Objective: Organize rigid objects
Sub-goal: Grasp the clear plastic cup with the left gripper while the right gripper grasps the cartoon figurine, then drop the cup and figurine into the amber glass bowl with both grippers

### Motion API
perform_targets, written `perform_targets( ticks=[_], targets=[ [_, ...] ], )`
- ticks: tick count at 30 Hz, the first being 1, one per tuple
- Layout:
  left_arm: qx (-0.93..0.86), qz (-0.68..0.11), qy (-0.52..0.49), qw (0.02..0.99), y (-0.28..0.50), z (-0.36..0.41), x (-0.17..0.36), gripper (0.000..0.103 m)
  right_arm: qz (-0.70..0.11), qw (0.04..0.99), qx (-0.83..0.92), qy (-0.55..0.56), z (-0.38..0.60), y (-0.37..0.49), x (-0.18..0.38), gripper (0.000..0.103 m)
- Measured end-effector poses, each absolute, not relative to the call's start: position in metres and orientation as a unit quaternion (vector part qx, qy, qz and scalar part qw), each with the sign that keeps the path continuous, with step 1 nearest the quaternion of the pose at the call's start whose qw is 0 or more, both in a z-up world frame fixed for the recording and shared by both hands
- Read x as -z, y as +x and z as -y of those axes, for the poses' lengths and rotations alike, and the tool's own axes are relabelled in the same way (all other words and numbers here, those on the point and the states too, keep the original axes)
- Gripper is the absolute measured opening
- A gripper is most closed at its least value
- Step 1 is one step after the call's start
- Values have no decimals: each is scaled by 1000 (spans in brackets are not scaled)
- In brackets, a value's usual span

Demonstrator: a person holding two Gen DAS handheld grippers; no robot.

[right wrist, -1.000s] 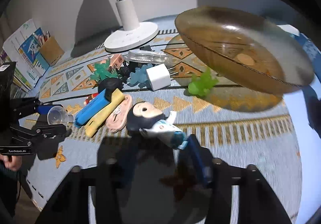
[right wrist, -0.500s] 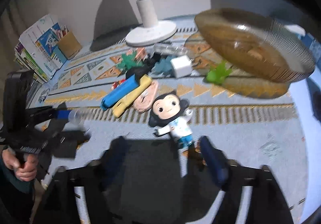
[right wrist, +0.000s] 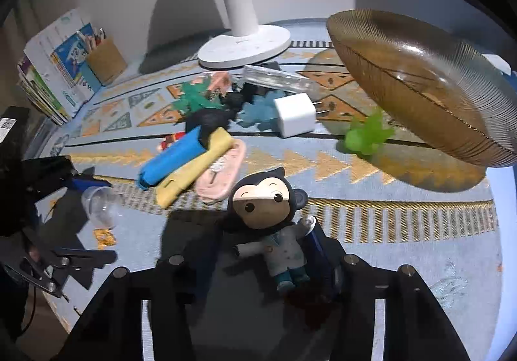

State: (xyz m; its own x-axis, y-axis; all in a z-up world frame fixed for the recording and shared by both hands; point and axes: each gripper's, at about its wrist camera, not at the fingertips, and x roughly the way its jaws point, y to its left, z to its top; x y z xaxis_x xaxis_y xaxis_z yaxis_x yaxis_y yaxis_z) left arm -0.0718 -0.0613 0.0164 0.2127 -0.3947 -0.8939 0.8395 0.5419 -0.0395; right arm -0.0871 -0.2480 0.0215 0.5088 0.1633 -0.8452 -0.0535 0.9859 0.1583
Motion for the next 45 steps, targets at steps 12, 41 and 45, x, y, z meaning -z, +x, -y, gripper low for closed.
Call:
perform_targets(
  ticks=[12, 41, 45],
  targets=[
    [395, -435, 113, 801, -65, 49, -62, 47, -436, 894, -32, 101, 265, -120, -59, 49],
    [437, -419, 147, 783, 34, 296, -75, 67, -454, 879, 111, 93, 404, -68, -99, 60],
    [443, -415, 120, 786, 31, 271, -92, 67, -413, 898, 120, 94, 403, -86, -124, 71]
  ],
)
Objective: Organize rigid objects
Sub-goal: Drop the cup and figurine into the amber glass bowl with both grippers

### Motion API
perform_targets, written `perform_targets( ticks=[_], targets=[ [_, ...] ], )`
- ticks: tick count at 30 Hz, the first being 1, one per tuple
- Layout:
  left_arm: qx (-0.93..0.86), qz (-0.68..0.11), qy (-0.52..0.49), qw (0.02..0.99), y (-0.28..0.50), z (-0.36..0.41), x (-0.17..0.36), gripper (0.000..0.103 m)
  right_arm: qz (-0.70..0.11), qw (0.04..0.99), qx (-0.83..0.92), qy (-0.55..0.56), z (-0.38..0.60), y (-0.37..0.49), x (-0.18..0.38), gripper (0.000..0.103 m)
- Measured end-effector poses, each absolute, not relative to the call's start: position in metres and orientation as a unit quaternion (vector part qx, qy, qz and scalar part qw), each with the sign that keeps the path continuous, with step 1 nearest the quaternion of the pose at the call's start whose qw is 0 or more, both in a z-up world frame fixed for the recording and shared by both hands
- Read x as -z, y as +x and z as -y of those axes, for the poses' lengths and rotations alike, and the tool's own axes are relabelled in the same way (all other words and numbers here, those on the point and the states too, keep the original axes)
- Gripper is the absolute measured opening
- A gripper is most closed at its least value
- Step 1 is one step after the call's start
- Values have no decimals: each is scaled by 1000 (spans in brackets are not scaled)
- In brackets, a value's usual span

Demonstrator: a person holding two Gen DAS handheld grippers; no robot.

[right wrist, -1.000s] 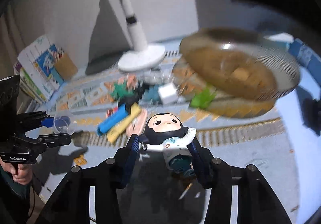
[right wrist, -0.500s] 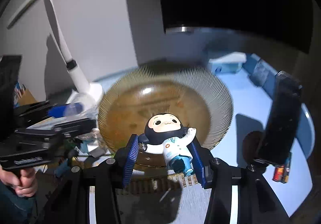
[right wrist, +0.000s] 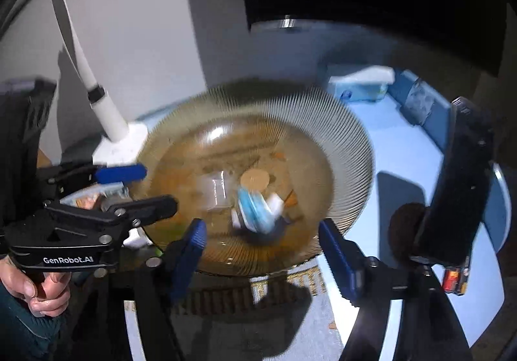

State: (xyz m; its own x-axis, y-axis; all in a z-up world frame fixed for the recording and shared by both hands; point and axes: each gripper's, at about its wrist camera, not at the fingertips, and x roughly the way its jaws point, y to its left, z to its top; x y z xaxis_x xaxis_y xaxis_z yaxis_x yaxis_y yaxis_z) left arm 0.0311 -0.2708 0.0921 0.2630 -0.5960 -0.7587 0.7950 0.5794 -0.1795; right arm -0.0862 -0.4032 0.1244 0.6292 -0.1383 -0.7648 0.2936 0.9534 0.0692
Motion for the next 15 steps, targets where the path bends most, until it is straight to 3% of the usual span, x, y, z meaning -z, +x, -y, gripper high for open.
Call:
perform_targets(
  ticks=[4, 6, 11, 13, 15],
  targets=[
    [440, -376, 78, 811, 15, 212, -124, 68, -381, 910, 119, 110, 398, -111, -145, 71],
    [431, -355, 61, 828, 0, 181, -139, 77, -367, 916, 110, 118, 389, -124, -152, 71],
    [381, -305, 38, 872, -45, 107, -163, 83, -349, 927, 74, 117, 346, -146, -158, 72],
    [359, -295, 26, 885, -61, 79, -164, 88, -343, 930, 54, 121, 325, -152, -154, 72],
    [335, -288, 17, 897, -73, 55, -159, 100, -343, 931, 40, 119, 308, -154, -145, 79]
  ],
)
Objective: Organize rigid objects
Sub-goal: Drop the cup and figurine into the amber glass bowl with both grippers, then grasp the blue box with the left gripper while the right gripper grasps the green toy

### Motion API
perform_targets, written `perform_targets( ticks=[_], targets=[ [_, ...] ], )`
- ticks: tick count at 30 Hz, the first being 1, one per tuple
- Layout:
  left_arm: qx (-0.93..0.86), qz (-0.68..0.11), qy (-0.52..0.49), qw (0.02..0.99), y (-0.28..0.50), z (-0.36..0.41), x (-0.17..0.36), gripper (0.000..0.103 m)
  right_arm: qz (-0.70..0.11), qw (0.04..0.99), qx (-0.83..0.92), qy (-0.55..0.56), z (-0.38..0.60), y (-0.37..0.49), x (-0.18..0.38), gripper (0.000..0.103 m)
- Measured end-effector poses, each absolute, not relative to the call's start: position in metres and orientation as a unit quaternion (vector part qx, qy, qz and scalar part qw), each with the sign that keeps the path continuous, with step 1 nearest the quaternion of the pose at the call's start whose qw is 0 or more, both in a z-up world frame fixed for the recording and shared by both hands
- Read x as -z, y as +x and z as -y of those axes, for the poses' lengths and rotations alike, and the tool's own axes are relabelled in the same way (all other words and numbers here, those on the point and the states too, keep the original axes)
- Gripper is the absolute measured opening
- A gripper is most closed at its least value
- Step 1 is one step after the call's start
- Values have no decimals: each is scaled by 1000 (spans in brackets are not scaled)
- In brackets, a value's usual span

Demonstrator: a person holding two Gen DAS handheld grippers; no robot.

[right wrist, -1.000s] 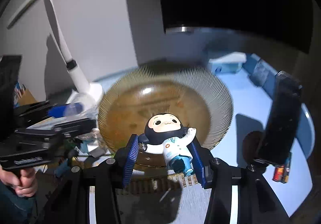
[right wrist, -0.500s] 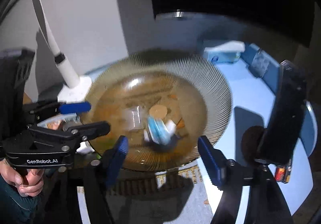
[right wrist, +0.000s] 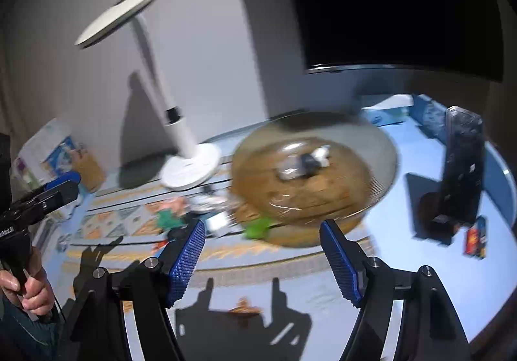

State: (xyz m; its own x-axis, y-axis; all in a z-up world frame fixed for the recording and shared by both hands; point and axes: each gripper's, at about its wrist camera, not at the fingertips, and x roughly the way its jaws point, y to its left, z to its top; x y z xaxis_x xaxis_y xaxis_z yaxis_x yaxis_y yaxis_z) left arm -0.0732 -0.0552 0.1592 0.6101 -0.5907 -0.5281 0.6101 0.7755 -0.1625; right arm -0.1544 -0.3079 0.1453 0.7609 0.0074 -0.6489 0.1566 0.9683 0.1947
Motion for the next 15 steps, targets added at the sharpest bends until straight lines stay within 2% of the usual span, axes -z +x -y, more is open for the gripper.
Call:
perform_targets(
  ticks=[1, 2, 9, 15],
  targets=[
    [326, -286, 14, 901, -78, 46, -155, 101, -347, 930, 36, 115, 297, -154, -139, 85],
    [318, -289, 12, 903, -83, 37, -146, 102, -351, 929, 33, 111, 289, -154, -133, 85],
    [293, -373, -1, 880, -76, 21, -74, 101, -404, 912, 14, 71, 235, -140, -70, 85],
    [301, -404, 9, 864, -57, 25, -50, 101, -431, 899, 21, 76, 236, -131, -43, 85]
  ],
)
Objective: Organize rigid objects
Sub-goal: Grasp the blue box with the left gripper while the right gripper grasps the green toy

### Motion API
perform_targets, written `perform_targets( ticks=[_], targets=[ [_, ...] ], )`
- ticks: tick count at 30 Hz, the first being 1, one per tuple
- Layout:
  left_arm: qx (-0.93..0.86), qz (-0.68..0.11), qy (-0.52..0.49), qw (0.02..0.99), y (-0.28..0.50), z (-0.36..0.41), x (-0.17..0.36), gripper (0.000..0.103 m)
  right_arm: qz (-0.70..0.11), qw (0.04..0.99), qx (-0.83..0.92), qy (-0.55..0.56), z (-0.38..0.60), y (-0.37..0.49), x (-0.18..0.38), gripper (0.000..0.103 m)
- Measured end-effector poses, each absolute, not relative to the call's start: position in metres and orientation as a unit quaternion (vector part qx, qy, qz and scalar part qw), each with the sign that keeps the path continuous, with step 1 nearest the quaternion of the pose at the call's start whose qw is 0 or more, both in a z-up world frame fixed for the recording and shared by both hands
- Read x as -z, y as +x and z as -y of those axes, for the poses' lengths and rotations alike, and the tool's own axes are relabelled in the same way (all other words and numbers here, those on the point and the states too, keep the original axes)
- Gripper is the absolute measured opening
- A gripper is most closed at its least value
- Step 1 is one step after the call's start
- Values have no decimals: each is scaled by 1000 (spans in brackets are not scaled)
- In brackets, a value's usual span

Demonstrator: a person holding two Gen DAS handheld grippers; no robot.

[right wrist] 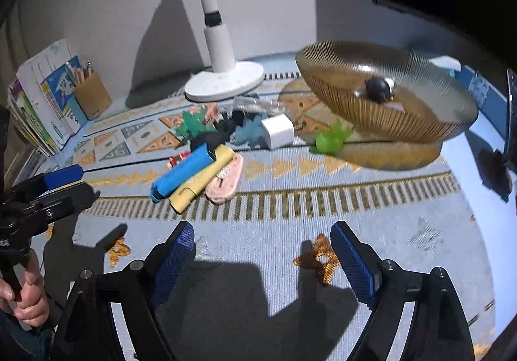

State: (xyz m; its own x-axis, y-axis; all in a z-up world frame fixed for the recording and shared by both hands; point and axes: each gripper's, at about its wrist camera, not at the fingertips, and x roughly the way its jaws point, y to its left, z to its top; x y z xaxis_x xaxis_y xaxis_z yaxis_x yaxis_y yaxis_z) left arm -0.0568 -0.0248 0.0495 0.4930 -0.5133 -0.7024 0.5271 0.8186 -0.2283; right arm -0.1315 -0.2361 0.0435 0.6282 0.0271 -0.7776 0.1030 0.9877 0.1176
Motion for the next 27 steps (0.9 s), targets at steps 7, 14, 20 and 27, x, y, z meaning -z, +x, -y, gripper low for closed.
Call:
perform_targets(
  ticks=[7, 14, 20, 27],
  targets=[
    [307, -422, -1, 853, -19, 31, -42, 100, -444, 889, 56, 98, 259, -122, -38, 85],
    [343, -439, 65, 828, -19, 63, -22, 85, -441, 874, 69, 193, 306, -92, -44, 85],
    [352, -459, 64, 813, -7, 70, -15, 67, -434, 869, 94, 218, 320, -66, -42, 70],
    [361, -466, 64, 805, -3, 81, -14, 64, -425, 870, 119, 220, 324, -40, -31, 60]
  ],
)
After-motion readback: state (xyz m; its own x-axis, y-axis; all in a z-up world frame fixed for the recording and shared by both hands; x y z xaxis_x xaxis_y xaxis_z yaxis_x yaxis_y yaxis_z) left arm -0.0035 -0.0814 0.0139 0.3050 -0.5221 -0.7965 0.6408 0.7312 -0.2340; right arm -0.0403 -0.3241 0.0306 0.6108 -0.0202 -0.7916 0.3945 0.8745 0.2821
